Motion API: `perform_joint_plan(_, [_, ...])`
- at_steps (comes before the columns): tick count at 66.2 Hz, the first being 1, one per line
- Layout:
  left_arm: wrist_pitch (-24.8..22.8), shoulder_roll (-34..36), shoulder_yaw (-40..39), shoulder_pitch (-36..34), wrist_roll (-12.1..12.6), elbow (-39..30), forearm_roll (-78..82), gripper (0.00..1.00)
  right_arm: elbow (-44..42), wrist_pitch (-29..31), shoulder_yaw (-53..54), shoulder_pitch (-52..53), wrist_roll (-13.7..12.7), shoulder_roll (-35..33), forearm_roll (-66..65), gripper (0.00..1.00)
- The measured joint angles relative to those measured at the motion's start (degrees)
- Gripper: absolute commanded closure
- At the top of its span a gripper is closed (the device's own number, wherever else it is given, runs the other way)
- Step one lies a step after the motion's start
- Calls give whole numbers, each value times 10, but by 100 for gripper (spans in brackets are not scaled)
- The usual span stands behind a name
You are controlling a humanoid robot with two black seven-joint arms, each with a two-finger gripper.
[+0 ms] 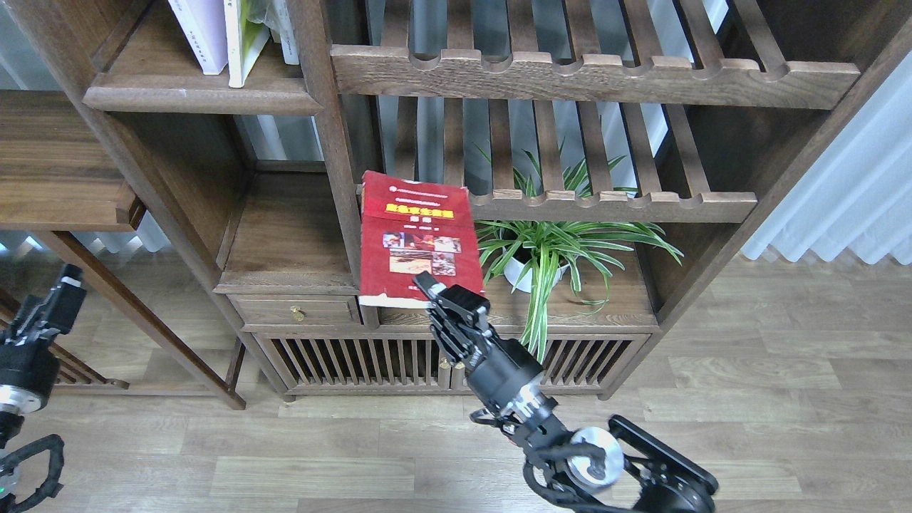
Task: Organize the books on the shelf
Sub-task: 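Pull the red book off the middle shelf and lower it, then bring the left gripper to the red book and grasp its edge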
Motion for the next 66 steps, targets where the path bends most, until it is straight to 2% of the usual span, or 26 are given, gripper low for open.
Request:
perform_joint_plan(19, [0, -38, 39, -3, 85, 12, -20, 0, -22, 50, 11, -27, -60, -71, -3, 96])
perform_joint_plan(33, [0, -64, 90, -24, 179, 16, -115, 0, -75, 52, 2, -34, -142, -96, -15, 96])
perform_joint_plan(45, [0, -64, 112, -22, 238, 16, -155, 1, -108, 52, 1, -34, -190, -101, -44, 96])
perform_joint_plan(46, [0, -61, 120, -22, 251, 16, -167, 1, -112, 52, 1, -34, -202, -101, -47, 96])
perform_joint_plan(53, [0, -57, 150, -25, 271, 14, -219, 1, -119, 52, 0, -31, -218, -96, -49, 96])
perform_joint_plan(66, [0, -34, 276, -38, 347, -47, -424, 1, -126, 52, -20, -23, -241, -68, -49, 96])
